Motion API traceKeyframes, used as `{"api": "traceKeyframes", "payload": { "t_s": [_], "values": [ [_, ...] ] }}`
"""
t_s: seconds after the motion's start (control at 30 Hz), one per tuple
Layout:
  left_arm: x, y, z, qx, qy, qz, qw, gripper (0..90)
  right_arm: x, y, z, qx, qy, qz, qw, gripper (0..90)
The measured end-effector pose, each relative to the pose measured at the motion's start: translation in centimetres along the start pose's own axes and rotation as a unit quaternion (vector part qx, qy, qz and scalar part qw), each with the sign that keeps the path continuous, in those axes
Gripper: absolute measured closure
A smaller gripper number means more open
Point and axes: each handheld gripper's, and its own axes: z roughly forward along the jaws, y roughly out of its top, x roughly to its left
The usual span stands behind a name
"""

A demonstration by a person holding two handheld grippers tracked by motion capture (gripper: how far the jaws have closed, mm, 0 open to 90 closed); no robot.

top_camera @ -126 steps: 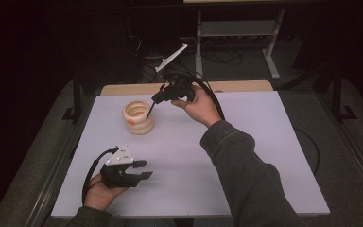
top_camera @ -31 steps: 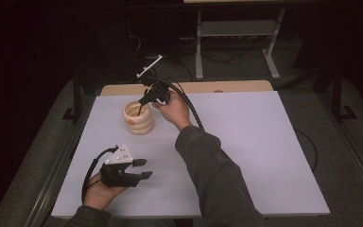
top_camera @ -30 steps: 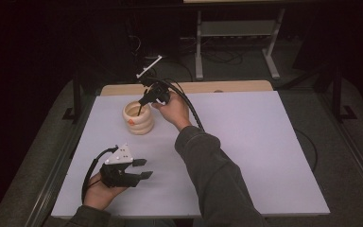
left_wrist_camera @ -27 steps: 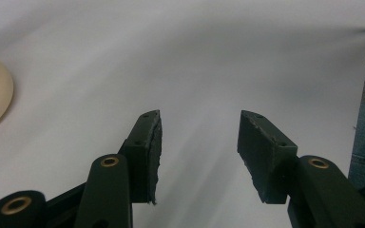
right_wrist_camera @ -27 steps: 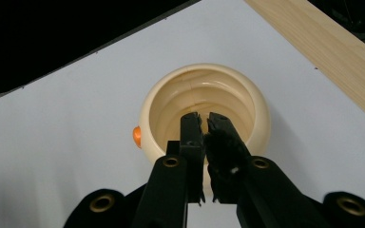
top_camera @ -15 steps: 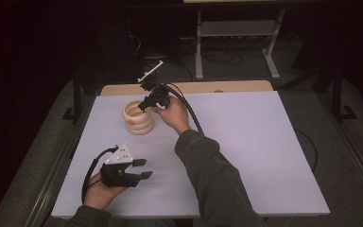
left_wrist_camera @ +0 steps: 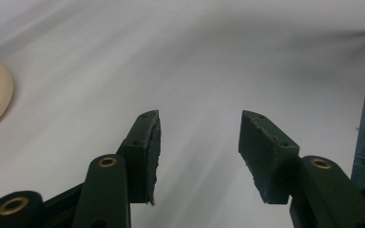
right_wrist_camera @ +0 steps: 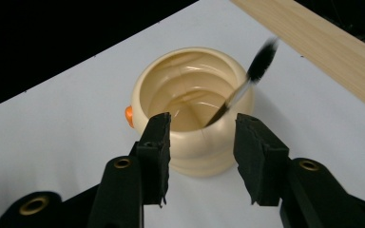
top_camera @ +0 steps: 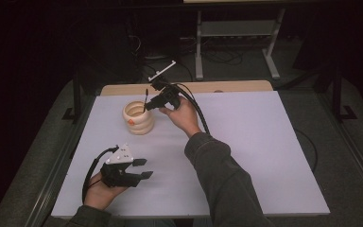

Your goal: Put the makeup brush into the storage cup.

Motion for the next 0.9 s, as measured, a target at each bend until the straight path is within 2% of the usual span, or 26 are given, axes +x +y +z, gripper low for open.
{"api": "traceKeyframes", "payload": {
  "t_s": [0.17,0.27,0.33,0.37,0.4,0.5,0.57,0.9],
  "values": [
    [0.0,0.0,-0.1,-0.001,0.0,0.0,1.0,48.8,-0.1,-0.9,-0.9,-0.011,0.007,0.006,0.9999,51.8],
    [-0.1,0.0,0.0,-0.001,0.0,-0.002,1.0,48.7,-0.3,-1.4,-1.3,-0.009,0.004,-0.007,0.9999,51.0],
    [-0.1,0.0,0.0,0.0,0.0,-0.002,1.0,48.4,-0.2,-1.5,-1.4,-0.013,0.005,0.0,0.9999,50.7],
    [0.0,0.0,0.0,-0.001,0.0,-0.004,1.0,48.3,-0.4,-1.8,-1.8,-0.014,0.002,-0.011,0.9998,50.0],
    [0.0,0.0,0.0,-0.001,0.001,-0.004,1.0,48.1,-0.3,-2.0,-1.9,-0.015,0.003,-0.001,0.9999,49.1],
    [0.0,0.0,-0.1,0.0,0.002,-0.001,1.0,47.5,-0.6,-2.5,-2.4,-0.023,0.005,-0.004,0.9997,47.4],
    [0.1,0.0,-0.1,0.001,0.002,-0.001,1.0,46.9,-0.6,-2.9,-2.7,-0.026,0.008,0.007,0.9996,46.0],
    [0.0,0.0,0.0,-0.002,0.006,-0.007,1.0,44.7,-1.6,-5.0,-4.1,-0.032,-0.001,0.007,0.9995,41.2]
  ]
}}
